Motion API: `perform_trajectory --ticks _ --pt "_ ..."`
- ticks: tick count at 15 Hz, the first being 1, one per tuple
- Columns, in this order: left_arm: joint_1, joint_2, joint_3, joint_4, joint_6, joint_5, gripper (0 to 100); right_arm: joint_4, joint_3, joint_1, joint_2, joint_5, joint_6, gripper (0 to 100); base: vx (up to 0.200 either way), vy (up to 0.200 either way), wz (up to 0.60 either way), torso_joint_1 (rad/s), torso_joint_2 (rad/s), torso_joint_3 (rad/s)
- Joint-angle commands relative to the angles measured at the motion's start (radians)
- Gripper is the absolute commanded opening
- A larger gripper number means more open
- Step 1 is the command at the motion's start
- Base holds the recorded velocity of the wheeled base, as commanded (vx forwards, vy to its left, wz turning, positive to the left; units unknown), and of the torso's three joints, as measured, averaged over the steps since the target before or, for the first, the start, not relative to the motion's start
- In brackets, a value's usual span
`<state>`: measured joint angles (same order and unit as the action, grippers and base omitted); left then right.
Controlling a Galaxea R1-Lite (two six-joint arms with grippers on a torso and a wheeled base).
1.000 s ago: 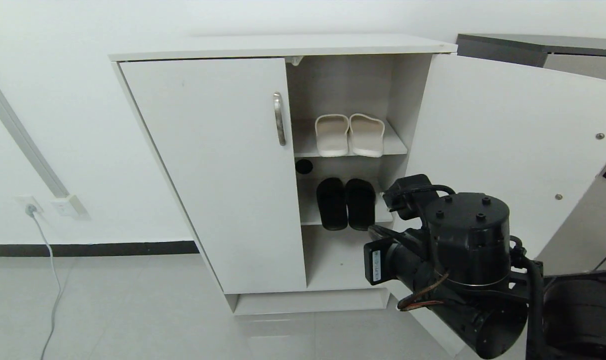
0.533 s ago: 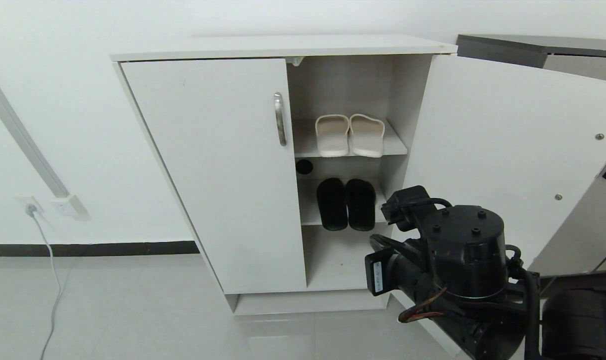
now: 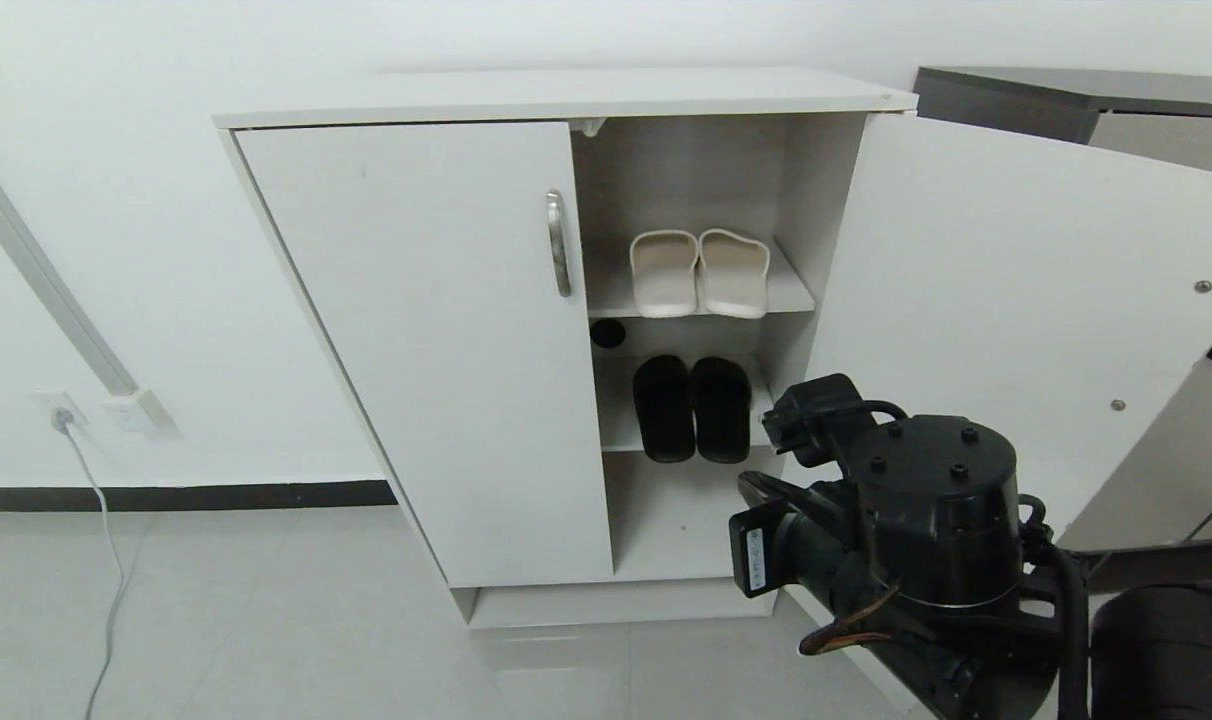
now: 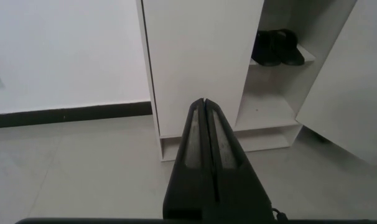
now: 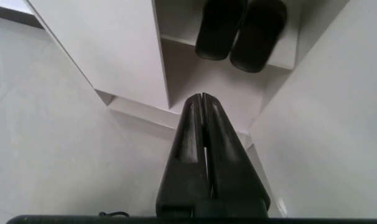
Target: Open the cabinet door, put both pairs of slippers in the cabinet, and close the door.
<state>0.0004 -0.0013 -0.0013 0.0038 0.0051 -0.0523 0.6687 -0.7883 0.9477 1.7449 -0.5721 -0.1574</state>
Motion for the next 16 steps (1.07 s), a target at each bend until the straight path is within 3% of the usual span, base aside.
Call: perform_trajectory --ticks 1,6,16 --pt "0.0 0.001 0.0 -0.002 -0.001 0.0 0 0.0 0.0 -0.001 0.004 0.0 0.001 0 0.0 0.0 0.0 0.022 -0.22 -0.378" --pt "0.0 0.001 0.0 -0.002 -0.001 0.0 0 0.0 0.001 -0.001 0.004 0.0 0.001 0 0.0 0.0 0.0 0.052 -0.51 -0.371" --pt "0.0 0.001 0.0 -0.002 0.001 -0.001 0 0.0 0.003 -0.001 0.004 0.0 0.001 0 0.0 0.0 0.0 0.145 -0.47 -0.328"
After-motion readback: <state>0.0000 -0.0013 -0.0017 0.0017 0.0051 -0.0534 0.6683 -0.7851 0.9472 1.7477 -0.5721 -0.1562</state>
